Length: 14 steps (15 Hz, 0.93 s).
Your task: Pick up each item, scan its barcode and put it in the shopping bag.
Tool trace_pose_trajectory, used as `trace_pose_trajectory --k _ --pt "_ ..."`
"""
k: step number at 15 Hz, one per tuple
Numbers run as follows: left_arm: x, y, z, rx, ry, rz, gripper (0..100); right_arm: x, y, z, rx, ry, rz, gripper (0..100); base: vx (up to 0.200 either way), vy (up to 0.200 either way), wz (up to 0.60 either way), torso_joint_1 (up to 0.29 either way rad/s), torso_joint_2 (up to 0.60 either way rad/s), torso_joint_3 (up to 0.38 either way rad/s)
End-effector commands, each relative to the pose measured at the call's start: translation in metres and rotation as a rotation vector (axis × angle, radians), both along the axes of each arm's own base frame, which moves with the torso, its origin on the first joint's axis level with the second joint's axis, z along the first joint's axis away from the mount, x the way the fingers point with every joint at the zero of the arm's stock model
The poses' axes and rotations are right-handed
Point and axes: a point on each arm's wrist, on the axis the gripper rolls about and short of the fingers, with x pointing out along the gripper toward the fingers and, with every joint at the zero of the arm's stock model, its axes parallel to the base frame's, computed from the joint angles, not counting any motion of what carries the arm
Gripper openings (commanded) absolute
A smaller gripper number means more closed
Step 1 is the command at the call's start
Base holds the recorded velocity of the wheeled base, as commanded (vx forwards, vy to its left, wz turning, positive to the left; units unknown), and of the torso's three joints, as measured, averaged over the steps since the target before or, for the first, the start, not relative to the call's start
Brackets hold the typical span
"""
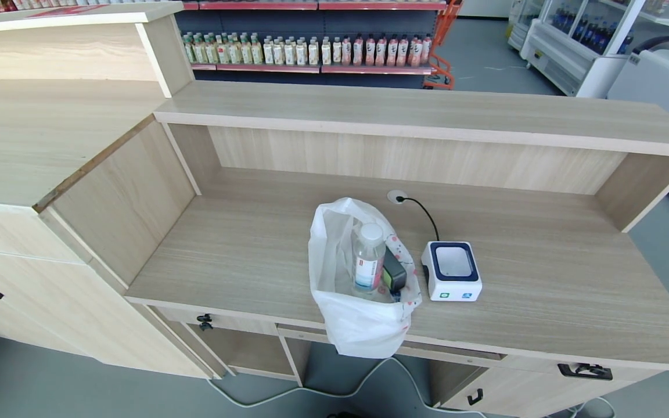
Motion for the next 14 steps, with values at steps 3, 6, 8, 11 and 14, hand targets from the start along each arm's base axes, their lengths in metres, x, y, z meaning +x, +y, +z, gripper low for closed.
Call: trace_pose_trajectory --k 3,6,8,11,14 --pt "0.0 0.0 0.0 0.0 0.0 0.002 0 -0.032 -0.002 -0.038 -0.017 -0.133 0.005 100 0.0 0.0 0.0 0.0 0.0 0.0" --pt "0.0 0.0 0.0 0.0 0.0 0.0 0 -0.039 -0.002 -0.051 -0.014 -0.167 -0.003 100 0.0 0.0 0.0 0.0 0.0 0.0" --pt "0.0 0.0 0.0 0.0 0.0 0.0 0 -0.042 -0.002 -0.065 -0.015 -0.189 -0.003 100 0.0 0.0 0.0 0.0 0.0 0.0" --pt "0.0 0.0 0.0 0.0 0.0 0.0 0 -0.038 -0.002 -0.077 -0.016 -0.184 -0.044 100 0.0 0.0 0.0 0.0 0.0 0.0" --pt "0.0 0.0 0.0 0.0 0.0 0.0 0 -0.038 -0.002 -0.078 -0.019 -0.171 -0.052 100 0.0 0.0 0.0 0.0 0.0 0.0"
